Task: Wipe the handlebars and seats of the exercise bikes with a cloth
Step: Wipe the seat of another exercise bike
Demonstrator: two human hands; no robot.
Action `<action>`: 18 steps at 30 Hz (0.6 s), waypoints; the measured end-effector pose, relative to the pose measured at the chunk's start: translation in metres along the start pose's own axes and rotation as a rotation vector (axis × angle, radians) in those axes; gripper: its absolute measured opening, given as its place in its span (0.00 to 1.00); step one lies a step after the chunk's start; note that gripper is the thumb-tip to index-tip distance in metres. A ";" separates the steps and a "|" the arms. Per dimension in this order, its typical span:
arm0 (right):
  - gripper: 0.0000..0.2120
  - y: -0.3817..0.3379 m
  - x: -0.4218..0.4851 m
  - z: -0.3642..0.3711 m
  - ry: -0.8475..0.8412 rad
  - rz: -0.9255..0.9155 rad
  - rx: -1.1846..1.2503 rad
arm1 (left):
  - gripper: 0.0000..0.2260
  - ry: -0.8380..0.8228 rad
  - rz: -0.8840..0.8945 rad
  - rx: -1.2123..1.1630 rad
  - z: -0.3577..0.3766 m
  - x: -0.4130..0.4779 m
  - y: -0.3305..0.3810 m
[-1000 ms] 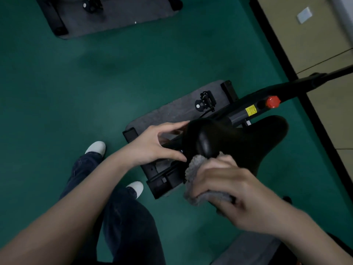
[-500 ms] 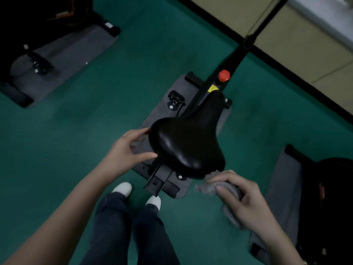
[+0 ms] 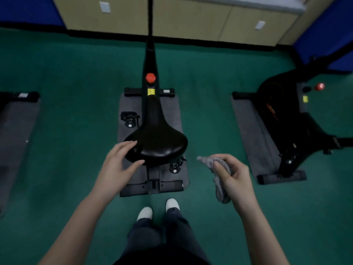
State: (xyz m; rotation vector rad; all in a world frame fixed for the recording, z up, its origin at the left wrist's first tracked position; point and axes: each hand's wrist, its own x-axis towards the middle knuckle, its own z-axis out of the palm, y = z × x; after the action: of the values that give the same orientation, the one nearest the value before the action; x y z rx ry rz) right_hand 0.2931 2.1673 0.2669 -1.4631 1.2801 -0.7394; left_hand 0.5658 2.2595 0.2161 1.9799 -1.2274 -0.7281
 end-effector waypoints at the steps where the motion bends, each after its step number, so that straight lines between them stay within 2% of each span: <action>1: 0.10 -0.001 -0.007 -0.001 0.031 -0.002 0.006 | 0.24 -0.030 0.023 0.014 -0.002 0.001 0.004; 10: 0.11 0.006 -0.057 -0.029 0.248 0.023 0.089 | 0.23 -0.211 0.125 0.124 0.002 0.004 0.049; 18: 0.10 0.031 -0.095 -0.108 0.398 0.024 0.174 | 0.23 -0.317 0.215 0.206 0.067 -0.020 0.111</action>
State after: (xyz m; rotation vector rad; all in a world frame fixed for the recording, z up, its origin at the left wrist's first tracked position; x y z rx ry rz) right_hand 0.1606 2.2289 0.2859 -1.1942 1.4839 -1.1367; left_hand 0.4486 2.2250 0.2651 1.9001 -1.7351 -0.8565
